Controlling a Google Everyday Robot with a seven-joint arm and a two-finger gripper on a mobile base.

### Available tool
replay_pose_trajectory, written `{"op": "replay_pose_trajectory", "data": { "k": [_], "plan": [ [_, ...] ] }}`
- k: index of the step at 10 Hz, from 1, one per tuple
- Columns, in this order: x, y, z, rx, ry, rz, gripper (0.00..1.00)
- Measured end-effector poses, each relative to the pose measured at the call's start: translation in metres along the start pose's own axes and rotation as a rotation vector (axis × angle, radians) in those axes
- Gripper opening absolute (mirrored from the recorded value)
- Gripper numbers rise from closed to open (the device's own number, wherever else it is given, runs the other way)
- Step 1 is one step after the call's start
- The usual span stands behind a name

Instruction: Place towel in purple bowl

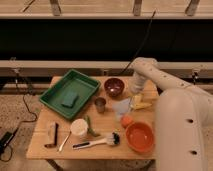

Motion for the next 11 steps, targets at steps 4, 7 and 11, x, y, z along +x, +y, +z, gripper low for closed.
{"op": "replay_pose_trajectory", "data": {
  "k": [4,7,11],
  "plan": [
    [-0.004,-0.003,0.018,0.056,-0.014,0.029,0.79],
    [-0.009,-0.008,0.028,0.076,-0.018,0.036,0.79],
    [-0.026,-0.019,0.045,0.058,-0.011,0.007,0.79]
  ]
}}
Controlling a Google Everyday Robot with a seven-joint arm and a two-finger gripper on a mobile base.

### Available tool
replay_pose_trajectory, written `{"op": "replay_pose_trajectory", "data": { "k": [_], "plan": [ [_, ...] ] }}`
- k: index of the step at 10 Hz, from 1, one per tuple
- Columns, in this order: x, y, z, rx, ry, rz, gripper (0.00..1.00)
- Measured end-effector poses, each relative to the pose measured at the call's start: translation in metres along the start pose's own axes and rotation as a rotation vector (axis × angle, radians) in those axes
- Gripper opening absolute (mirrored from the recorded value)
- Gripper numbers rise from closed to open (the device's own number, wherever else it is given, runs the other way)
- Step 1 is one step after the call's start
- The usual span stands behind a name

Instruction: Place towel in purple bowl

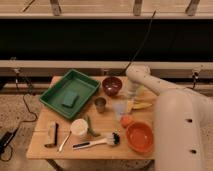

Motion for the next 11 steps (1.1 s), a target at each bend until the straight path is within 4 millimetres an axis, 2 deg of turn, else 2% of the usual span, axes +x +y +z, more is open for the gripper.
{"op": "replay_pose_trajectory", "data": {
  "k": [2,5,6,8,9,11],
  "plan": [
    [0.002,0.003,0.003,-0.015,0.006,-0.008,0.67],
    [0.004,0.008,0.002,-0.020,0.013,-0.014,0.38],
    [0.009,0.010,-0.001,-0.014,0.019,-0.009,0.24],
    [0.010,0.011,-0.002,-0.016,0.021,-0.009,0.08],
    [0.010,0.011,-0.004,-0.017,0.022,-0.009,0.01],
    [0.011,0.011,-0.005,-0.018,0.024,-0.010,0.00]
  ]
}}
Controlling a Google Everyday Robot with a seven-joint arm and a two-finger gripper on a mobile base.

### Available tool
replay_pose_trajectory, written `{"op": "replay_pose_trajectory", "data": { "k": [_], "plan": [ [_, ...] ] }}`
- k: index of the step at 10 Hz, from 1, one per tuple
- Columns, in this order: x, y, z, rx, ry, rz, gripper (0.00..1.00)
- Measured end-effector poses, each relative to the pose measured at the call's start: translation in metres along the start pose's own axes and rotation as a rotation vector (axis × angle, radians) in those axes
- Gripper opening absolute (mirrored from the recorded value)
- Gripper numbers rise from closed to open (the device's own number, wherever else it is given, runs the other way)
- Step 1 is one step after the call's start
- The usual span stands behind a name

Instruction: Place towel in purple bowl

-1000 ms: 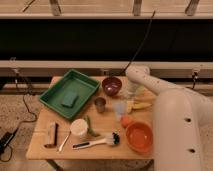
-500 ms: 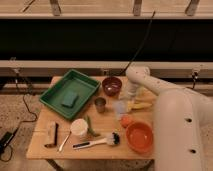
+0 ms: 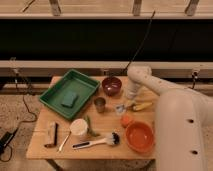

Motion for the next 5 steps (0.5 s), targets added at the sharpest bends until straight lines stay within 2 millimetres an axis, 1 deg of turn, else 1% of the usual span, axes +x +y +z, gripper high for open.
{"op": "replay_pose_trajectory", "data": {
  "k": [1,2,3,4,5],
  "plan": [
    [-0.001,0.000,0.000,0.000,-0.001,0.000,0.00],
    [-0.003,-0.003,-0.004,0.013,-0.002,-0.010,0.00],
    [-0.003,-0.006,-0.014,0.036,-0.003,-0.020,0.00],
    [-0.004,-0.008,-0.027,0.053,-0.002,-0.030,0.00],
    [-0.007,-0.011,-0.054,0.089,-0.003,-0.047,0.00]
  ]
}}
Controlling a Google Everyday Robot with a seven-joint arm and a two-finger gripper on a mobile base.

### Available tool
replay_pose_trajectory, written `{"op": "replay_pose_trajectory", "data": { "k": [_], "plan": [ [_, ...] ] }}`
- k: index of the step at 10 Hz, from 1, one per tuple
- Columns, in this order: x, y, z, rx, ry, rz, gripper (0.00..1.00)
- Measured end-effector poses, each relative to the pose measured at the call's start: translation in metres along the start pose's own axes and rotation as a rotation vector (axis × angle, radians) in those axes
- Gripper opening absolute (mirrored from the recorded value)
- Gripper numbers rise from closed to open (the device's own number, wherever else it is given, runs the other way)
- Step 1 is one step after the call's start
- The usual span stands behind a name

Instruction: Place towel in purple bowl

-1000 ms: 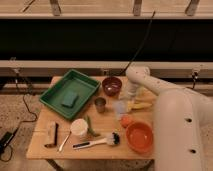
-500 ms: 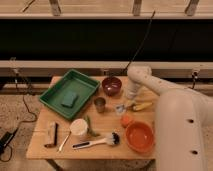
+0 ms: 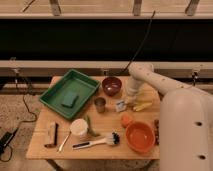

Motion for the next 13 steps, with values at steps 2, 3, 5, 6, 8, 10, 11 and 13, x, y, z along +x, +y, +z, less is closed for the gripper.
{"op": "replay_pose_trajectory", "data": {
  "k": [2,3,5,6,8,10,11,13],
  "plan": [
    [-0.010,-0.009,-0.038,0.037,-0.002,-0.030,0.00],
    [-0.014,-0.014,-0.061,0.060,0.001,-0.049,0.00],
    [-0.020,-0.028,-0.097,0.090,0.009,-0.079,0.00],
    [-0.024,-0.041,-0.107,0.098,0.008,-0.094,0.00],
    [-0.027,-0.070,-0.110,0.093,0.014,-0.121,0.00],
    [-0.033,-0.104,-0.090,0.092,0.017,-0.146,0.00],
    [-0.038,-0.116,-0.079,0.094,0.014,-0.157,0.01],
    [-0.037,-0.124,-0.053,0.110,0.005,-0.155,0.18]
  ]
}}
